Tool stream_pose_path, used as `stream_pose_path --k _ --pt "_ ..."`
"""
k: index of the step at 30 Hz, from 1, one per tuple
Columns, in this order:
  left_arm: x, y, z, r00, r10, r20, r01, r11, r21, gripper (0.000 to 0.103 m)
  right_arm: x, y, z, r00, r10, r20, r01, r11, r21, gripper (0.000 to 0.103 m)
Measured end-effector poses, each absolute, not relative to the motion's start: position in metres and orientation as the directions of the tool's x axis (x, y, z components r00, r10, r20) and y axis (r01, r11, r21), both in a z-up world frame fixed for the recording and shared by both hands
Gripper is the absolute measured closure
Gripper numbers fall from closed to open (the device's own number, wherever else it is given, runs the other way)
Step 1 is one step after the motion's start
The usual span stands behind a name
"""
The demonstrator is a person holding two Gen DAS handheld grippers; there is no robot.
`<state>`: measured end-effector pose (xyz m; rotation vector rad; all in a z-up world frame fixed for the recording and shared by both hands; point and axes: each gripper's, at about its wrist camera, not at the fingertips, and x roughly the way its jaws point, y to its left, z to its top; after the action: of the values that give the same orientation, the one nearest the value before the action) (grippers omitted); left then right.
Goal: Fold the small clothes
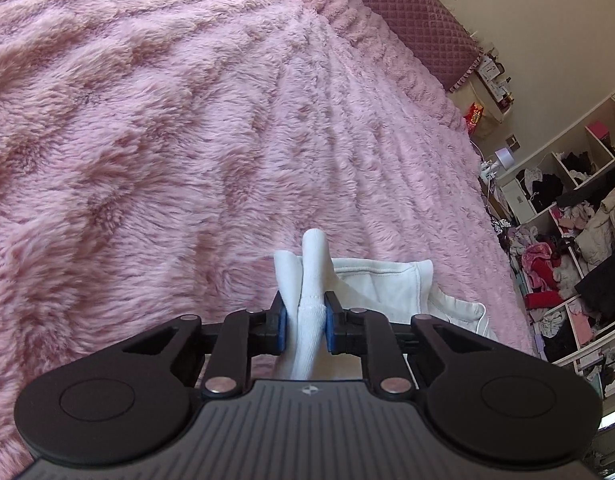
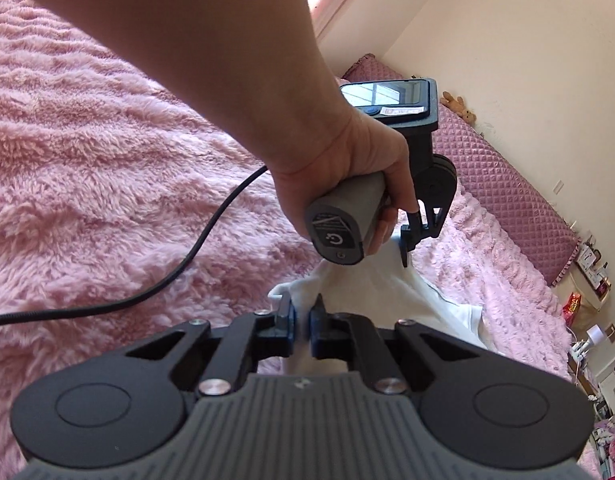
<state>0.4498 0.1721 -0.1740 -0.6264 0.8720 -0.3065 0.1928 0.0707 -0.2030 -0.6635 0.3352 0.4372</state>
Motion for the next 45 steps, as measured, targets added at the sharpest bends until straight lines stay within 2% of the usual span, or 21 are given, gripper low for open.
stream_pose_path --k 9,20,35,45 --pt "0.449 0.142 -0.117 0.618 -0.536 -0.575 0.083 0.772 -0.63 0.086 0.189 0.03 -0.152 0.898 0.258 -0.356 -0.387 0.847 -0.364 0.103" --pt "0.449 0.045 -0.071 0.614 -0.569 -0.547 0.178 0.775 -0.606 0.086 0.175 -0.058 -0.106 0.956 0.13 -0.261 -0.2 0.945 -0.261 0.103" --pt "0.449 -0.092 -0.073 0.568 -0.592 -0.571 0.247 0.785 -0.568 0.086 0.16 -0.198 -0.105 0.967 -0.099 -0.234 0.067 0.988 -0.141 0.103" --pt "0.446 -0.18 -0.097 0.525 -0.585 -0.618 0.274 0.804 -0.528 0.086 0.148 -0.284 -0.13 0.936 -0.223 -0.274 0.217 0.975 -0.053 0.103"
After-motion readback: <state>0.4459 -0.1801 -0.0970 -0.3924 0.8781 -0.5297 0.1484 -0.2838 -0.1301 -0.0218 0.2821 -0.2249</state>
